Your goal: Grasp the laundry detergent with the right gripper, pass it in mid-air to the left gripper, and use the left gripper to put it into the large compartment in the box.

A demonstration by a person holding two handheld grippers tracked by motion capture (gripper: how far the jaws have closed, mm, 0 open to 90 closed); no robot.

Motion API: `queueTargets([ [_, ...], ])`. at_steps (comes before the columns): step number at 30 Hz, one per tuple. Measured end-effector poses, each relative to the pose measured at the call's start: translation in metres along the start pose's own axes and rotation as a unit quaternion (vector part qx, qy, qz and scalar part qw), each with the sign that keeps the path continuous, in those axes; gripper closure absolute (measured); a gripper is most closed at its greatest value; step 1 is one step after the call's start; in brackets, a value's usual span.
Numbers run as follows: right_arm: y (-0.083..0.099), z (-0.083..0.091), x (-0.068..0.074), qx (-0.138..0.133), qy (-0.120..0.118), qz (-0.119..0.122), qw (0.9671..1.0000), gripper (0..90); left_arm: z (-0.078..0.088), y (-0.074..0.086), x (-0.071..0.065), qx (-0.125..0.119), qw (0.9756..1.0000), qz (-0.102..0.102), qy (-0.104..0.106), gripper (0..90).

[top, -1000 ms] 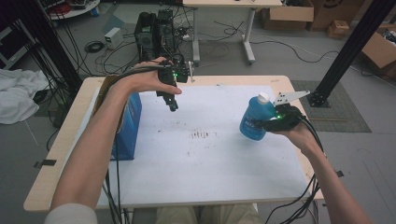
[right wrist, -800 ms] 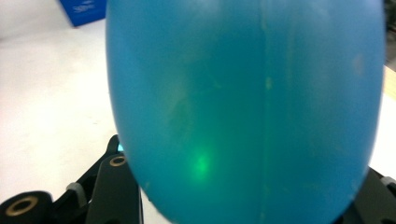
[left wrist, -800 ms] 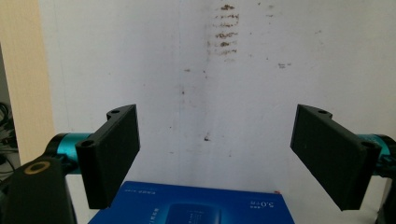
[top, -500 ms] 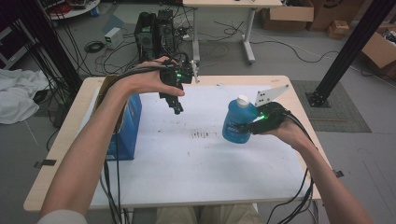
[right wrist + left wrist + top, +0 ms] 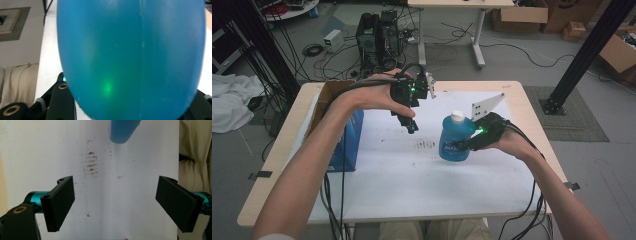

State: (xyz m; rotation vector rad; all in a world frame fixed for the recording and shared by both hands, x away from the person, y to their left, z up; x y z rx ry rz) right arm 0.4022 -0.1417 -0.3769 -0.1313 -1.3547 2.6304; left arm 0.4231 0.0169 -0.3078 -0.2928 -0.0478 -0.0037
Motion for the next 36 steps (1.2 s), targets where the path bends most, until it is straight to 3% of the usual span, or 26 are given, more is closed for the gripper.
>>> queueTargets([
  [1,0.0,0.001,0.0,0.0,0.002,-0.002,1.0,45.8,-0.002,-0.009,-0.011,-0.015,0.9999,-0.002,0.002,15.8],
  [2,-0.001,-0.009,0.008,0.009,-0.025,0.012,0.9996,45.8,-0.003,-0.01,-0.012,-0.017,0.9998,-0.003,0.004,15.8],
  [6,-0.002,-0.015,0.014,0.009,-0.044,0.018,0.9988,45.8,-0.007,-0.018,-0.023,-0.03,0.9994,-0.012,0.01,15.8],
  [7,-0.002,-0.016,0.016,0.011,-0.05,0.02,0.9985,45.8,-0.001,-0.005,-0.007,-0.005,1.0,-0.003,0.001,15.8],
  [8,0.0,-0.005,0.006,0.007,-0.017,0.008,0.9998,45.8,-0.003,-0.01,-0.011,-0.017,0.9999,-0.002,0.003,15.8],
  [9,-0.001,-0.009,0.009,0.008,-0.027,0.012,0.9995,45.8,-0.013,-0.026,-0.035,-0.035,0.9991,-0.021,0.012,15.8],
  [10,-0.002,-0.024,0.023,0.02,-0.065,0.029,0.9973,45.8,-0.005,-0.015,-0.019,-0.026,0.9996,-0.01,0.008,15.8],
  [11,-0.002,-0.014,0.014,0.01,-0.043,0.017,0.9989,45.8,-0.013,-0.028,-0.036,-0.037,0.999,-0.024,0.011,15.8],
  [12,-0.002,-0.025,0.024,0.02,-0.067,0.027,0.9972,45.8,-0.001,0.004,0.004,0.008,1.0,0.0,-0.003,15.8],
  [13,0.001,0.004,-0.004,-0.003,0.011,-0.009,0.9999,45.8,-0.017,-0.034,-0.041,-0.041,0.9987,-0.027,0.01,15.8],
  [14,-0.002,-0.028,0.027,0.022,-0.074,0.03,0.9965,45.7,-0.014,-0.029,-0.037,-0.038,0.9989,-0.024,0.011,15.8],
  [15,-0.002,-0.026,0.024,0.02,-0.067,0.027,0.9972,45.7,-0.018,-0.034,-0.042,-0.041,0.9987,-0.028,0.011,15.8],
  [18,-0.002,-0.03,0.029,0.022,-0.078,0.034,0.9962,45.7,-0.026,-0.04,-0.049,-0.036,0.9986,-0.033,0.02,15.8],
  [19,-0.003,-0.032,0.03,0.02,-0.08,0.036,0.9959,45.7,-0.018,-0.035,-0.043,-0.041,0.9987,-0.029,0.011,15.8],
  [23,-0.003,-0.034,0.032,0.022,-0.083,0.036,0.9957,45.7,-0.034,-0.047,-0.054,-0.044,0.9983,-0.032,0.023,15.8],
  [24,-0.002,-0.036,0.034,0.025,-0.087,0.038,0.9952,45.7,-0.006,-0.016,-0.02,-0.028,0.9995,-0.01,0.009,15.8],
  [25,-0.002,-0.015,0.015,0.01,-0.045,0.019,0.9987,45.7,-0.034,-0.047,-0.053,-0.044,0.9982,-0.032,0.024,15.8],
  [26,-0.002,-0.036,0.033,0.026,-0.086,0.037,0.9953,45.7,-0.039,-0.05,-0.055,-0.045,0.9983,-0.028,0.023,15.8],
  [31,-0.003,-0.037,0.036,0.021,-0.089,0.04,0.995,45.6,-0.038,-0.05,-0.055,-0.045,0.9983,-0.03,0.023,15.8],
  [33,-0.004,-0.037,0.036,0.019,-0.091,0.041,0.9949,45.6,-0.045,-0.054,-0.055,-0.053,0.9981,-0.02,0.024,15.8],
  [36,-0.004,-0.037,0.036,0.019,-0.09,0.04,0.9949,45.6,-0.04,-0.051,-0.054,-0.046,0.9983,-0.027,0.024,15.8],
])
Point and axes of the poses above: each handheld gripper's, and its own axes: z roughly backward along the jaws, y roughly out of its underside, x roughly to its left, the point moved 10 cm from there along -z, roughly forward along the jaws, and after that the axes turned 5 degrees about -x, right-handed, at the moved point
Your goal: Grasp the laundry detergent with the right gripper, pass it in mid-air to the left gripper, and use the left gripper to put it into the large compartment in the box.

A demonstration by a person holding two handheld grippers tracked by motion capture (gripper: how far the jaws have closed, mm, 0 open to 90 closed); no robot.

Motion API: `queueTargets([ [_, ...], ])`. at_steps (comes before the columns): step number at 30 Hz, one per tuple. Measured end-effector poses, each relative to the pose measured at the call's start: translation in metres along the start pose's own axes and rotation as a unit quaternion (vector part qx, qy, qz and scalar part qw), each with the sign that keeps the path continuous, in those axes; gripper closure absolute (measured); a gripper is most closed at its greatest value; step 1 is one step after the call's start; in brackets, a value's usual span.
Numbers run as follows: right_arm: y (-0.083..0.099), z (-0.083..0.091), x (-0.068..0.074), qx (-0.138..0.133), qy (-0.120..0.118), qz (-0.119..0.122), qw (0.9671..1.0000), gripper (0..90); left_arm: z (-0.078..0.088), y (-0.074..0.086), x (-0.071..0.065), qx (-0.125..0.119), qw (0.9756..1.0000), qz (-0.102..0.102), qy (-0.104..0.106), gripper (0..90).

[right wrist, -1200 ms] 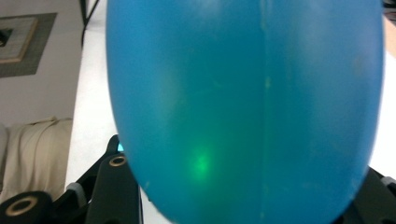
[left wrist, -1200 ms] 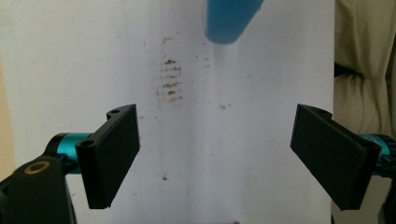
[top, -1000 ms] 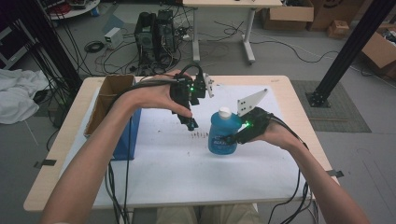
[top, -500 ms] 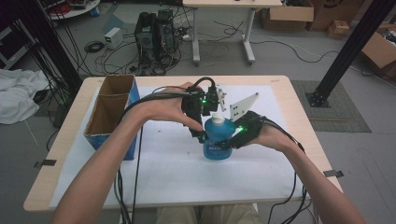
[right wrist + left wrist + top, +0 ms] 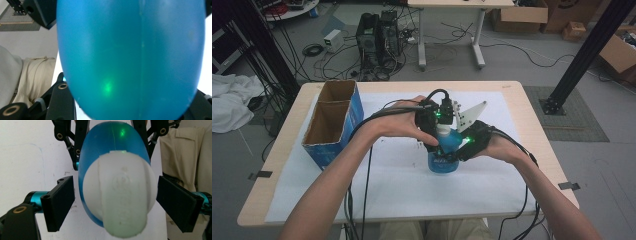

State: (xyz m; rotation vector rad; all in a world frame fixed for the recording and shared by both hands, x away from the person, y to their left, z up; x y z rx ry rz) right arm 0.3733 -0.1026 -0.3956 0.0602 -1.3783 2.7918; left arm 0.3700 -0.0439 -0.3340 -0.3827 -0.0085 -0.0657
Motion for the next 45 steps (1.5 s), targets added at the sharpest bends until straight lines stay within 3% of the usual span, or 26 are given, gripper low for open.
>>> queueTargets([
  [1,0.001,0.0,-0.001,0.002,0.0,0.004,1.0,45.6,-0.01,-0.006,0.0,-0.015,0.9997,0.017,-0.003,15.8],
  [2,0.0,-0.001,0.0,0.003,0.004,0.002,1.0,45.6,-0.007,-0.004,0.0,-0.009,0.9999,0.01,-0.002,15.8],
  [6,0.001,-0.001,0.0,0.003,0.003,0.001,1.0,45.6,-0.014,-0.007,0.0,-0.015,0.9997,0.019,-0.001,17.0],
  [11,0.001,-0.001,0.0,0.003,0.003,0.002,1.0,45.6,-0.009,-0.005,0.0,-0.01,0.9999,0.011,-0.005,19.4],
  [12,0.0,-0.001,0.0,0.001,0.002,0.003,1.0,45.6,-0.012,-0.007,0.0,-0.016,0.9997,0.019,-0.002,19.8],
  [23,0.001,-0.003,0.001,0.004,0.006,-0.002,1.0,45.6,-0.021,-0.007,0.0,-0.015,0.9998,0.016,0.0,25.6],
  [45,0.001,-0.006,0.002,0.006,0.006,-0.004,1.0,45.6,-0.021,-0.006,0.0,-0.019,0.9997,0.015,-0.004,35.1],
])
Point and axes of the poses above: each handheld gripper's, and its own axes: z roughly backward along the jaws, y roughly out of its underside, x roughly to its left, the point moved 10 cm from there along -z, roughly forward along the jaws, and after that the axes turned 5 degrees about -x, right-handed, at the moved point
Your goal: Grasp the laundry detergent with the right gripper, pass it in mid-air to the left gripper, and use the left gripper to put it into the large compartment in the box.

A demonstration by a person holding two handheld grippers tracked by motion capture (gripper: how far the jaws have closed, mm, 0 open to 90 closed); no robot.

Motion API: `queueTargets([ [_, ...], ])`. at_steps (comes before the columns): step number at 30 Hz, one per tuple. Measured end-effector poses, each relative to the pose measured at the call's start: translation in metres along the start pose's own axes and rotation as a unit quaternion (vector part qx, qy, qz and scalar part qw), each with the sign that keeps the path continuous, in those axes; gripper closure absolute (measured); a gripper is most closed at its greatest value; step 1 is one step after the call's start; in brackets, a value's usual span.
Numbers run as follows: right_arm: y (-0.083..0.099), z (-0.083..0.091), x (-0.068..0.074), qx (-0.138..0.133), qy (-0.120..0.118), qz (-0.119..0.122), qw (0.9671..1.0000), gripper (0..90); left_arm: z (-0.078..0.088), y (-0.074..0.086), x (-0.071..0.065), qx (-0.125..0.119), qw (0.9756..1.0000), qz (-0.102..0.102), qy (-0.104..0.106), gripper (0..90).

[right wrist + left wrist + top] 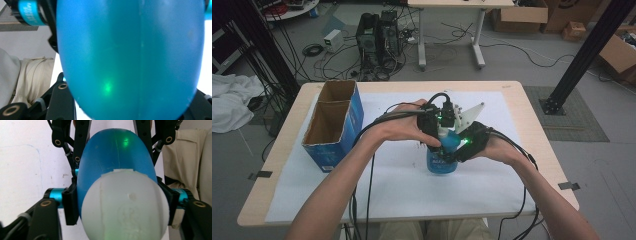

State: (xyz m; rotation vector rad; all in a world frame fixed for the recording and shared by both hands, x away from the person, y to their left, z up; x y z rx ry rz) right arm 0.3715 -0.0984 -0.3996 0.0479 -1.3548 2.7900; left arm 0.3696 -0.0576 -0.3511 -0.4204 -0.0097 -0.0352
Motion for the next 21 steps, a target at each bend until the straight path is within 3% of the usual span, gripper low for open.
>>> queueTargets([
  [16,-0.0002,0.0002,0.0004,-0.001,0.001,0.005,1.0,45.3,0.0015,-0.0013,-0.0015,-0.002,1.0,-0.004,-0.003,38.1],
  [21,-0.0009,0.0002,0.003,-0.01,-0.006,0.01,0.9999,45.0,0.0036,-0.0014,-0.0039,0.017,0.9998,0.006,-0.006,38.2],
])
Point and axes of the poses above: each handheld gripper's, and its own axes: z roughly backward along the jaws, y roughly out of its underside, x roughly to its left, the point moved 10 cm from there along -z, roughly forward along the jaws, and after that the axes turned 5 degrees about -x, right-handed, at the moved point
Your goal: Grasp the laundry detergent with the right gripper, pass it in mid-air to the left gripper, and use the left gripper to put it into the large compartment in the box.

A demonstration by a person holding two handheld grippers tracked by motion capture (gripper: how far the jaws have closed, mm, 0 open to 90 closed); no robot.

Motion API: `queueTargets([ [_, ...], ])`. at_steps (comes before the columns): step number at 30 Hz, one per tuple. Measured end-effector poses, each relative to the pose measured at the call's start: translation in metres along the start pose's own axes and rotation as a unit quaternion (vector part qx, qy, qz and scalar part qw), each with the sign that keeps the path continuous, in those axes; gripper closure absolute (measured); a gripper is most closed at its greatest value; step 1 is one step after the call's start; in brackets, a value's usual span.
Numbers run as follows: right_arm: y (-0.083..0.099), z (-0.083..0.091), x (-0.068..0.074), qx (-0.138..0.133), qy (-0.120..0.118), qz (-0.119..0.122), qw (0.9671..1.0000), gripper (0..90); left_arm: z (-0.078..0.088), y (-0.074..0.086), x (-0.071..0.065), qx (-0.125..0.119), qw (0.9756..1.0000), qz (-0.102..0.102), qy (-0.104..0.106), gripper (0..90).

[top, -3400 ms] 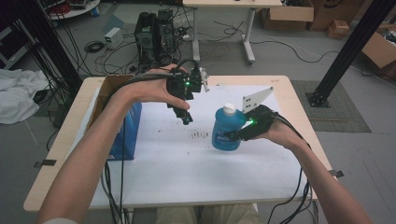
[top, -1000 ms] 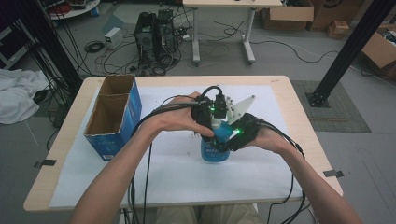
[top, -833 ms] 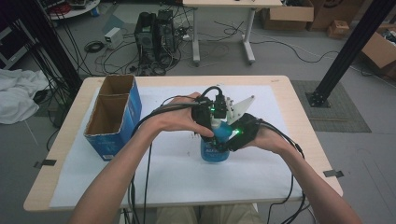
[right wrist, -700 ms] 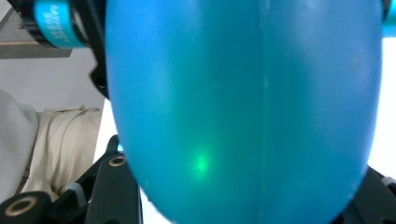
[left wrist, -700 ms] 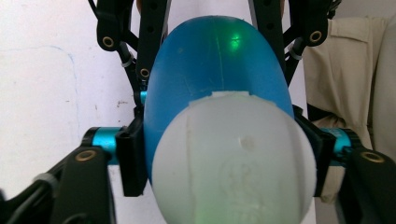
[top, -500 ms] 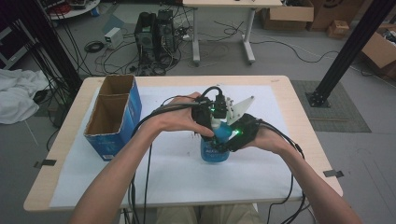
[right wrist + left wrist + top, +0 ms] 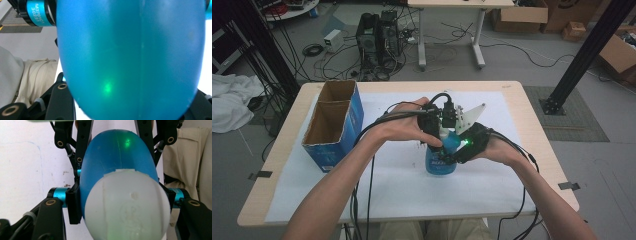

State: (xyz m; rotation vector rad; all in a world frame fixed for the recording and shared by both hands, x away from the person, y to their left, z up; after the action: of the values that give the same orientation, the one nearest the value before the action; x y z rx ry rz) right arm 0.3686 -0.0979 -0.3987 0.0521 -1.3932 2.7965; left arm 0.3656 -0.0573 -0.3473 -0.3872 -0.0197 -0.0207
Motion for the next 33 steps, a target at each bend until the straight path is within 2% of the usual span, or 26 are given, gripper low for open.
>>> queueTargets([
  [1,-0.0011,-0.001,0.0014,-0.005,-0.004,-0.003,1.0,45.0,-0.0018,-0.0004,0.0013,-0.011,0.9999,-0.009,-0.001,38.2],
  [2,0.0003,0.0005,0.0006,0.005,0.0,-0.004,1.0,44.9,0.0002,0.0003,-0.0003,0.005,1.0,0.002,-0.002,38.2],
  [3,-0.0014,-0.0022,0.0007,-0.007,-0.004,0.001,1.0,44.8,0.0003,0.0009,-0.0001,0.007,1.0,0.003,-0.001,38.1],
  [4,-0.0015,-0.0028,0.0007,-0.007,-0.004,0.001,1.0,44.7,-0.0018,-0.0001,0.002,-0.013,0.9999,-0.009,0.0,38.2],
  [5,0.0003,0.0004,-0.0001,0.006,0.001,-0.004,1.0,44.6,0.0002,0.0002,-0.0002,0.003,1.0,0.003,-0.001,38.2],
  [6,-0.0014,-0.002,0.0005,-0.007,-0.003,0.0,1.0,44.5,0.0001,0.0005,0.0,0.005,1.0,0.005,-0.001,38.2],
  [8,-0.0013,-0.0026,0.0016,-0.007,-0.007,-0.001,1.0,44.1,0.0002,0.0005,0.0,0.005,1.0,0.005,-0.001,38.2],
  [9,-0.0013,-0.0027,0.0008,-0.007,-0.005,0.0,1.0,43.8,-0.002,0.0003,0.0034,-0.019,0.9998,-0.01,0.002,38.2],
  [10,0.0006,0.0006,-0.0016,0.009,0.005,-0.005,0.9999,43.7,-0.0007,-0.0001,0.0002,0.002,1.0,0.007,-0.003,38.2],
  [11,-0.0007,-0.0028,0.0011,-0.005,-0.005,-0.001,1.0,43.6,-0.0014,-0.0002,-0.0003,0.004,1.0,0.006,-0.002,38.2],
  [12,-0.0002,-0.003,0.0012,-0.003,-0.004,-0.002,1.0,43.4,-0.0005,-0.0004,0.0008,-0.003,1.0,-0.002,-0.001,38.2],
  [13,-0.0003,-0.0005,0.0003,-0.002,-0.003,0.0,1.0,43.3,-0.0002,0.0002,-0.0001,0.004,1.0,0.005,-0.001,38.1],
  [14,-0.0011,-0.0028,0.0011,-0.006,-0.005,0.0,1.0,43.0,-0.0032,-0.0016,-0.0007,-0.002,1.0,0.008,-0.002,38.1],
  [15,0.0016,-0.0026,0.0012,-0.002,-0.005,-0.002,1.0,42.8,-0.0018,-0.0004,-0.0003,0.004,1.0,0.006,-0.002,38.2],
  [16,0.0,-0.0032,0.0006,-0.002,-0.002,-0.001,1.0,42.2,-0.0028,-0.0021,-0.0014,-0.004,1.0,0.008,-0.003,38.1],
  [17,0.0021,-0.0018,0.0021,-0.002,-0.011,-0.008,0.9999,41.1,-0.0029,-0.0021,-0.0008,-0.005,0.9999,0.009,-0.003,38.1],
  [18,0.0019,-0.002,0.0016,-0.002,-0.008,-0.004,1.0,39.0,-0.0026,-0.0022,-0.0014,-0.005,0.9999,0.009,-0.003,38.1],
  [19,0.0021,-0.002,0.0023,-0.003,-0.011,-0.01,0.9999,37.6,-0.003,-0.0014,-0.0005,0.001,1.0,0.007,-0.002,38.1],
  [20,0.0011,-0.0031,0.0006,-0.001,-0.003,0.001,1.0,36.0,-0.0017,-0.0023,-0.0015,-0.004,1.0,0.007,-0.004,38.1],
  [21,0.0028,-0.0023,0.0016,-0.001,-0.011,-0.012,0.9999,35.3,-0.0009,-0.0039,-0.0016,-0.012,0.9999,0.009,-0.007,38.1],
  [29,0.0039,-0.0029,0.0017,-0.002,-0.013,-0.014,0.9998,32.1,-0.0031,-0.0015,-0.0006,-0.002,1.0,0.008,-0.002,38.1],
  [30,0.0015,-0.0027,0.0012,-0.002,-0.004,-0.002,1.0,31.5,0.0001,-0.0025,-0.0033,-0.004,1.0,0.006,-0.005,38.1],
  [31,0.0036,-0.0019,0.0018,-0.003,-0.011,-0.015,0.9998,31.2,0.0001,-0.0025,-0.0034,-0.004,1.0,0.006,-0.005,38.1],
  [33,0.0049,-0.0017,0.0016,0.004,-0.006,-0.013,0.9999,30.5,-0.0003,-0.0011,-0.0035,-0.003,0.9999,0.009,-0.005,38.1],
])
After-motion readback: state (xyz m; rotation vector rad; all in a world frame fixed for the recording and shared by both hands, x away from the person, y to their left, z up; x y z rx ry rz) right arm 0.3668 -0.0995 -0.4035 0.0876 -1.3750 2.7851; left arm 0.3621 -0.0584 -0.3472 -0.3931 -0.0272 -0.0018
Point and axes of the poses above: each handheld gripper's, and its own axes: z roughly backward along the jaws, y roughly out of its underside, x roughly to its left, the point moved 10 cm from there along -z, roughly forward along the jaws, and after that the axes turned 5 degrees about -x, right-handed, at the moved point
